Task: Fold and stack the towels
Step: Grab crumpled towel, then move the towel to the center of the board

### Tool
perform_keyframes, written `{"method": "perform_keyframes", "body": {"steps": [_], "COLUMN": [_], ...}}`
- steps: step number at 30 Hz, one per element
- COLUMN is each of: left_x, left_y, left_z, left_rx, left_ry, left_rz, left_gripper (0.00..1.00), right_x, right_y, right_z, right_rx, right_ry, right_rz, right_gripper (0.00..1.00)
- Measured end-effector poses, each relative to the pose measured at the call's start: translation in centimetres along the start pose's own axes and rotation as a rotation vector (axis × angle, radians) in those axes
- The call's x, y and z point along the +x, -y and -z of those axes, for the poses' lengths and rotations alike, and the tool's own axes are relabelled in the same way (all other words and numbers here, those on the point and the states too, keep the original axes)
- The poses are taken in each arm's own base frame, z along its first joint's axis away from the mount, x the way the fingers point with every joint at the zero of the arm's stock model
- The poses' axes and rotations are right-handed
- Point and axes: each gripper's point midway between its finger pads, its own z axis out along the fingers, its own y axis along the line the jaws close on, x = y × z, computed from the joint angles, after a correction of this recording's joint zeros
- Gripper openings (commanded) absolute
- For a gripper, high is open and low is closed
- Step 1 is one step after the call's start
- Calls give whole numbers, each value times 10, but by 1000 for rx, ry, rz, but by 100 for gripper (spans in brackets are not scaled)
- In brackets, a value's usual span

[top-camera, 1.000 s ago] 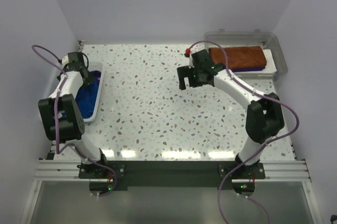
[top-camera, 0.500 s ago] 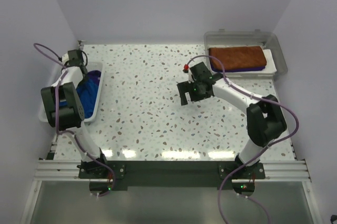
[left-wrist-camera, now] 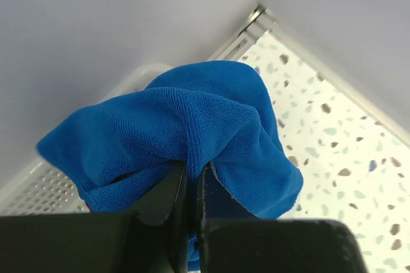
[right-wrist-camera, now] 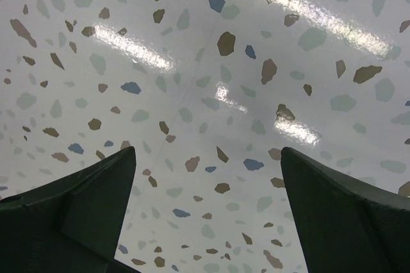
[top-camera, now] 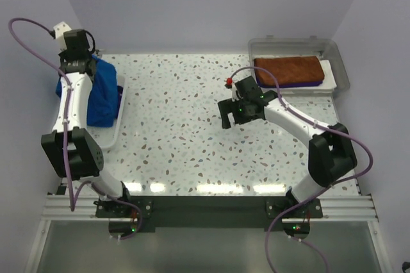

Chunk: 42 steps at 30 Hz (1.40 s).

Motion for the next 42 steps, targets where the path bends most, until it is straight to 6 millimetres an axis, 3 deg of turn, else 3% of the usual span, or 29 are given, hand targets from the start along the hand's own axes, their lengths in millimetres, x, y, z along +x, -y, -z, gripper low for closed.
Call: {"method": "perform_keyframes", "body": {"steps": [4, 6, 9, 13, 15, 18, 21, 22, 23, 25, 28, 30, 32, 34, 37, 39, 42], "left_x": [-30, -38, -38, -26, -11, 16, 61, 82, 108, 161, 257, 311, 344, 348, 330, 323, 322], "left_y": [18, 40, 97, 183, 203, 213, 211, 207, 204, 191, 151, 115, 84, 72, 78, 85, 97], "left_z": [29, 44, 86, 170, 209, 255, 297, 307, 315, 314, 285, 270, 269, 275, 277, 269, 247], "left_rx": [64, 132, 303, 628, 749, 878, 990, 1016, 1046, 1058, 983, 908, 868, 872, 880, 855, 794], "left_ry": [59, 75, 80, 82, 64, 29, -25, -59, -97, -192, -385, -511, -601, -616, -551, -516, -513], "left_rz": [-3, -23, -86, -151, -181, -224, -283, -312, -342, -403, -508, -569, -608, -601, -542, -522, -509], "left_gripper": [3, 3, 4, 6, 6, 10, 26, 40, 46, 62, 84, 86, 86, 84, 81, 80, 79], "right_x": [0, -2, -7, -16, -23, -33, -42, -44, -45, -47, -44, -39, -30, -20, -6, 2, 12], "right_y": [0, -1, 1, 6, 10, 17, 21, 22, 22, 22, 22, 21, 19, 17, 11, 7, 3], "right_z": [5, 9, 16, 31, 44, 68, 92, 98, 103, 108, 106, 99, 88, 73, 45, 26, -2], "right_rx": [0, -1, 10, 47, 80, 126, 160, 165, 166, 169, 169, 157, 137, 118, 68, 36, 1], "right_ry": [9, 22, 49, 104, 149, 225, 302, 322, 334, 351, 335, 308, 268, 213, 117, 56, -16], "right_rz": [3, 6, 8, 10, 9, 6, 0, -2, -1, -2, 0, 6, 11, 16, 23, 25, 22], "right_gripper": [99, 99, 99, 99, 99, 99, 99, 99, 99, 98, 96, 93, 87, 81, 71, 63, 59]}}
